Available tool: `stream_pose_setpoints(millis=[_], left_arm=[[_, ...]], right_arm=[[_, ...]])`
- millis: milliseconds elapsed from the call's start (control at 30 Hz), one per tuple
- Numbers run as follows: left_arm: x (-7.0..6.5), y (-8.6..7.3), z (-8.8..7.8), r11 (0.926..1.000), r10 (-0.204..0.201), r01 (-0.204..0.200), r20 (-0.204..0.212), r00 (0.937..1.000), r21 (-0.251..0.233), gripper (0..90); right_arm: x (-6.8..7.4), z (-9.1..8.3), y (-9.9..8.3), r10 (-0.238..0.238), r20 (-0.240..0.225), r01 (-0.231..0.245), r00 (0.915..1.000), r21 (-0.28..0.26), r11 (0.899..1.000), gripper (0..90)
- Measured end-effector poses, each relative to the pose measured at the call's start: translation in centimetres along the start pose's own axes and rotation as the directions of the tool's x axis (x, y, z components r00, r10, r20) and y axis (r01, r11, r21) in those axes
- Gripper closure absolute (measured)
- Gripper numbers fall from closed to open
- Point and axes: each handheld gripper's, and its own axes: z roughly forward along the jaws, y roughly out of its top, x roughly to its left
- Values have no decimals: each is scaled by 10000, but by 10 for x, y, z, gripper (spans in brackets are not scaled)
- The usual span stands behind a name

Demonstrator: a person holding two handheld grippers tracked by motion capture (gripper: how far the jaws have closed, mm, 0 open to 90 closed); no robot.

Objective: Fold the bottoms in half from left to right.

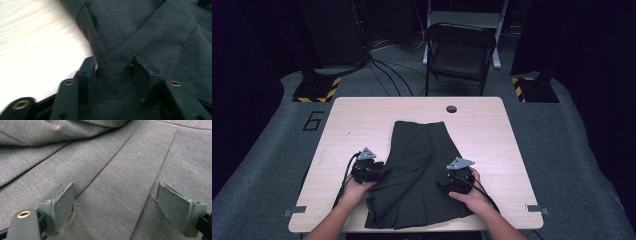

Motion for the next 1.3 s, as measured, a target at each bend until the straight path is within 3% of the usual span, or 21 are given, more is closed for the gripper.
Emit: stream_pose_setpoints(millis=[167,233,367,767,967,1100,1133,1167,1200,1300], left_arm=[[0,-1,0,9999,-97,97,152,9998,58,638],[-1,-1,-1,9997,-220,218,199,9996,66,723],[-4,0,-3,9999,-120,120,6,9999,-9,816],[-12,10,-24,9991,86,-84,41,10000,-408,849],[-27,21,-35,9968,256,-222,440,9987,-767,853],[-46,30,-37,9943,573,-488,896,9943,-947,855],[-56,34,-37,9924,867,-758,1147,9896,-969,855],[-56,34,-37,9924,867,-758,1147,9896,-969,855],[-66,38,-36,9896,1095,-963,1262,9859,-1065,855],[-75,42,-33,9880,1239,-1082,1470,9813,-1101,855]], right_arm=[[0,0,0,3,0,-3,10000,0,10000,147],[0,0,0,2,1,-2,10000,2,10000,147],[0,0,0,2,2,-2,10000,2,10000,147],[0,0,0,4,2,-4,10000,0,10000,147],[0,0,0,7,-1,-7,10000,3,10000,147],[0,0,0,5,3,-5,10000,0,10000,148],[0,0,0,7,6,-7,10000,-1,10000,149],[0,0,0,-28,-2,28,10000,-3,10000,154],[-1,0,0,-38,-22,38,10000,-7,10000,167],[-1,-2,0,-34,-45,34,10000,26,10000,223]])
